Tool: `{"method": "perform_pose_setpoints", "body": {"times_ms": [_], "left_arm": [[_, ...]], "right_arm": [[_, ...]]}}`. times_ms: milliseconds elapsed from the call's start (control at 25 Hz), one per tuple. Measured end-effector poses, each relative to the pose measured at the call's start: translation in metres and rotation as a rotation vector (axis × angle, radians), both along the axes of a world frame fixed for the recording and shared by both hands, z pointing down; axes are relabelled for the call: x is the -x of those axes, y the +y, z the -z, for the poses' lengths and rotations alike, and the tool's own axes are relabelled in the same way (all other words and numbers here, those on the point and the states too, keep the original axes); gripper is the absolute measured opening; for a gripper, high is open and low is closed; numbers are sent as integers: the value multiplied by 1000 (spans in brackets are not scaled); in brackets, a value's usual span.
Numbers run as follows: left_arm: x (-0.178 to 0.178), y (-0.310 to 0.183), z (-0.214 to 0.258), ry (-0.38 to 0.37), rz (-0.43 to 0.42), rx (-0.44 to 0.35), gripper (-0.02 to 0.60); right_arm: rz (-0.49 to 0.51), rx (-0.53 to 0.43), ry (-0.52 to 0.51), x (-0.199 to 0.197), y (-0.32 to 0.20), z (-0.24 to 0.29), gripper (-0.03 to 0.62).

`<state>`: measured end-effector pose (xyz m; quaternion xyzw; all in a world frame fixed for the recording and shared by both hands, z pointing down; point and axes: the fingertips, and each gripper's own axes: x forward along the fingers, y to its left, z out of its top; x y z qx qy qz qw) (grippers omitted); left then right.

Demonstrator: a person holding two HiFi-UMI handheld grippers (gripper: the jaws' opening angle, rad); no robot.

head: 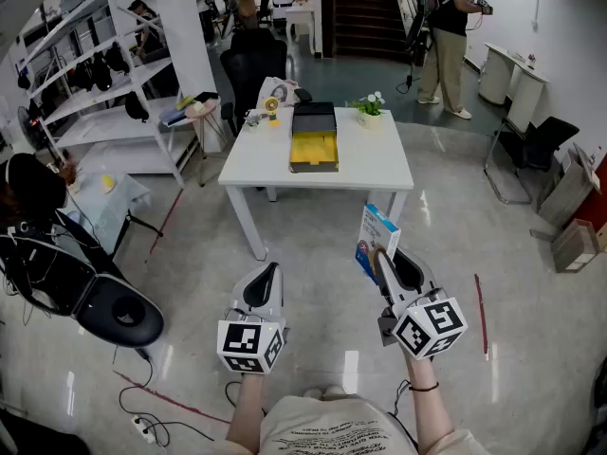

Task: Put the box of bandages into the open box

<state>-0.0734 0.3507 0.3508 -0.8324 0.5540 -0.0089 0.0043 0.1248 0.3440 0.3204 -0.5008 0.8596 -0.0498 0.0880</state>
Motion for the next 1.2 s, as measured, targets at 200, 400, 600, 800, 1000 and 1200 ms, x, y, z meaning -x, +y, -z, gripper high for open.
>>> {"method": "perform_pose_setpoints", "body": {"times_ms": [200,400,600,800,1000,1200], "left_arm": [[0,0,-3,0,0,6,23],[-2,-3,-6,-2,9,10,23],[-7,-4,-8,2,24,14,23],[-12,-3,-15,0,32,18,23],[-20,-14,-14,1,44,21,23],[-41,-39,-8,1,49,31,23]], "right_arm": [[1,4,-8,0,-1,-2,92],[-11,9,-25,-5,-5,-7,92],[-16,12,-40,-14,-8,-11,92],[-15,22,-60,-19,-14,-19,92],[-1,27,-69,-28,-23,-20,92],[6,27,-77,-51,-48,-13,92]]}}
